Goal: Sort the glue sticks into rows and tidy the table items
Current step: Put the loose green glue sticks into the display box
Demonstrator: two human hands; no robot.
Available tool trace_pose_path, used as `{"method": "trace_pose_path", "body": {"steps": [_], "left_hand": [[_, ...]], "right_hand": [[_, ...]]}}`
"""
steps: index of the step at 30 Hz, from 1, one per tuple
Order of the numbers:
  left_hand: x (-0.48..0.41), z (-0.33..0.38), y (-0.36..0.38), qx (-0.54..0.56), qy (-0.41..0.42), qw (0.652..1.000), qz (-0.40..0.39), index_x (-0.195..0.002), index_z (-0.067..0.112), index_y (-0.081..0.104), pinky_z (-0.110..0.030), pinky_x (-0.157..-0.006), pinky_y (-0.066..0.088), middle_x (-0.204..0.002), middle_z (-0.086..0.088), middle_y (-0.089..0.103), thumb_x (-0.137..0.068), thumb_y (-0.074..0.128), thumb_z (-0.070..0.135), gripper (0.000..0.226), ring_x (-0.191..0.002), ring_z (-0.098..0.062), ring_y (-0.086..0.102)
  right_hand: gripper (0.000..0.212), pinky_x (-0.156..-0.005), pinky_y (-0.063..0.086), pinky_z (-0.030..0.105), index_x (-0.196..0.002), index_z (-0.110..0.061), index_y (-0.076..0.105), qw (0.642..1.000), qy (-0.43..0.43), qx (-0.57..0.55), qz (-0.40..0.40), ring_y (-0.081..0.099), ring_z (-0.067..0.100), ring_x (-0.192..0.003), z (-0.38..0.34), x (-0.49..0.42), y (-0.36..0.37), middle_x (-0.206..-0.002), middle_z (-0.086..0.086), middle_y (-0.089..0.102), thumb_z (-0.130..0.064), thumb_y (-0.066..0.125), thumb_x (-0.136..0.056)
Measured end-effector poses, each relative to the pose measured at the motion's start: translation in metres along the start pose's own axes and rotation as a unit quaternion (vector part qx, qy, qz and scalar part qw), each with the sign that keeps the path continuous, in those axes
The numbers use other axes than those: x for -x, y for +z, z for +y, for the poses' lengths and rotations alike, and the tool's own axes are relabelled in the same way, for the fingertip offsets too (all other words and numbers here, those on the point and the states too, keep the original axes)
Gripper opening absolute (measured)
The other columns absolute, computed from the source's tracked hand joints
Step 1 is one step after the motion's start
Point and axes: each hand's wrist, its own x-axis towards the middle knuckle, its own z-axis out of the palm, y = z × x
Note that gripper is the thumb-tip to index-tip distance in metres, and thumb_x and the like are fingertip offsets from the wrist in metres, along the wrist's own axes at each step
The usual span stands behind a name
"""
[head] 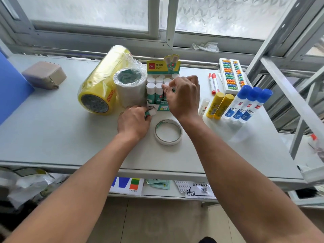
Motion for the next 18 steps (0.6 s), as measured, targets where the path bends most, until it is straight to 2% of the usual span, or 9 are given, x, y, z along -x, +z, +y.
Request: {"method": "trace_pose_path", "body": {"steps": [5,9,13,16,18], "left_hand": [[0.002,0.002,-0.003,0.007,0.005,1.0,0.004,-0.108,0.02,0.069,-0.037,-0.08,0.049,-0.11,-0.008,0.068,-0.089,0.058,0.034,0.026,-0.104,-0.034,0.06],[0.01,0.006,-0.005,0.083,0.039,0.991,0.094,-0.102,0.016,0.07,-0.038,-0.072,0.052,-0.099,-0.006,0.07,-0.085,0.063,0.028,0.022,-0.091,-0.034,0.064],[0.008,0.019,-0.016,0.193,0.09,0.958,0.191,-0.103,0.013,0.069,-0.037,-0.071,0.054,-0.097,-0.004,0.07,-0.087,0.065,0.028,0.022,-0.083,-0.024,0.065],[0.002,0.038,-0.025,0.258,0.11,0.931,0.232,-0.105,0.011,0.07,-0.032,-0.071,0.052,-0.097,-0.004,0.071,-0.089,0.064,0.026,0.022,-0.084,-0.02,0.064],[-0.003,0.05,-0.03,0.298,0.112,0.915,0.247,-0.104,0.011,0.071,-0.029,-0.071,0.052,-0.096,-0.004,0.071,-0.089,0.064,0.021,0.019,-0.082,-0.016,0.063]], "right_hand": [[0.023,-0.073,0.036,0.032,-0.084,-0.013,0.073,0.999,-0.001,0.037,-0.002,0.05,0.026,-0.097,0.003,0.005,-0.001,-0.09,0.001,0.072,-0.034,0.066,-0.089],[0.025,-0.077,0.045,0.035,-0.098,-0.012,0.074,1.0,-0.014,0.013,-0.017,0.05,0.026,-0.099,0.001,0.008,-0.006,-0.1,0.005,0.067,-0.031,0.061,-0.091],[0.03,-0.074,0.046,0.026,-0.113,-0.012,0.068,0.991,-0.01,-0.125,-0.045,0.057,0.017,-0.091,-0.004,0.012,-0.019,-0.103,0.004,0.068,-0.032,0.058,-0.093],[0.024,-0.066,0.055,0.028,-0.107,-0.01,0.071,0.965,0.022,-0.255,-0.061,0.064,0.01,-0.071,-0.011,0.008,-0.026,-0.092,0.001,0.072,-0.026,0.065,-0.09],[0.021,-0.068,0.059,0.027,-0.106,-0.007,0.072,0.95,0.044,-0.305,-0.04,0.066,0.004,-0.067,-0.014,0.003,-0.029,-0.089,0.001,0.073,-0.014,0.07,-0.087]]}}
